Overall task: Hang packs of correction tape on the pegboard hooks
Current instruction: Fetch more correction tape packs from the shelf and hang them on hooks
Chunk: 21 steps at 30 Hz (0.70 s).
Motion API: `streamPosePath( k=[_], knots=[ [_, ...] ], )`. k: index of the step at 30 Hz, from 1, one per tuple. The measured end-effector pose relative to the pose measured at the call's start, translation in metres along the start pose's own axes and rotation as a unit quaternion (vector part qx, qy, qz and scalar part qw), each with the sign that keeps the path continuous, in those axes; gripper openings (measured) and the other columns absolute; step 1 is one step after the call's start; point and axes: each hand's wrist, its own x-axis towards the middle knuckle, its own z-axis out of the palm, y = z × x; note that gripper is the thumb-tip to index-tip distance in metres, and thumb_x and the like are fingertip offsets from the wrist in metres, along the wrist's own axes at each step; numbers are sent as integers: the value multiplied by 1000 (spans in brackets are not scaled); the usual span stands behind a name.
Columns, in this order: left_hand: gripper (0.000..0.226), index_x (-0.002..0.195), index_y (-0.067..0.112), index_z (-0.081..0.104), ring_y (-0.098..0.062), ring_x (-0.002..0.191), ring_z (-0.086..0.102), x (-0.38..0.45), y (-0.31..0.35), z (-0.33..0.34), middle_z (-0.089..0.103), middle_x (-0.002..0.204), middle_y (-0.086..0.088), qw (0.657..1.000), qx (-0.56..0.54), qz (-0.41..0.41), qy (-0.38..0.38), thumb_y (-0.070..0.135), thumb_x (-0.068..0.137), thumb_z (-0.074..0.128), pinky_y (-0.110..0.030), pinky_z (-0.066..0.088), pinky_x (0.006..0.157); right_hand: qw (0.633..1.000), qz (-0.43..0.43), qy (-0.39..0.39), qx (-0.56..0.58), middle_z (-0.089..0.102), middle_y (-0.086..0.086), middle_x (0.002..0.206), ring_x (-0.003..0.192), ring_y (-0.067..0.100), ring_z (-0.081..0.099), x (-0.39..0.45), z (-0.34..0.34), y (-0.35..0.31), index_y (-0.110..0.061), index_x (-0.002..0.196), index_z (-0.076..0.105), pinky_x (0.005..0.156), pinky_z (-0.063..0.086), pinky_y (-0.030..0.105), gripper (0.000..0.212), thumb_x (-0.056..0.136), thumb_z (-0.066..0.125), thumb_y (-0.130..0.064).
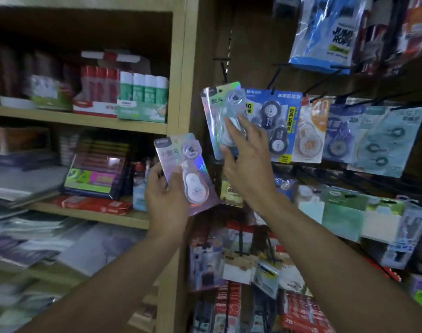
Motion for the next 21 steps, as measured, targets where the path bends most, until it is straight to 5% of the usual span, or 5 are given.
streamPosePath(
  k=[9,15,21],
  knots=[
    [15,108,30,58,2,80,73,-2,16,-18,74,99,11,1000,29,9,-8,26,94,59,-13,55,56,997,22,-15,-78,42,9,153,135,35,38,36,15,0,-20,151,45,109,42,46,55,97,58,-24],
    [26,120,22,58,4,80,72,-3,20,-14,74,104,8,1000,24,2,-2,24,94,60,-21,58,68,990,43,-49,-128,46,8,152,135,35,38,47,11,-1,-22,153,41,109,38,45,57,99,52,-33],
    [17,110,27,59,9,72,70,-8,20,-9,74,95,13,1000,1,-14,-6,20,94,59,-10,55,57,950,-24,-50,-308,62,20,132,139,39,41,63,31,-2,-12,133,62,122,8,50,53,86,56,-35]
  ],
)
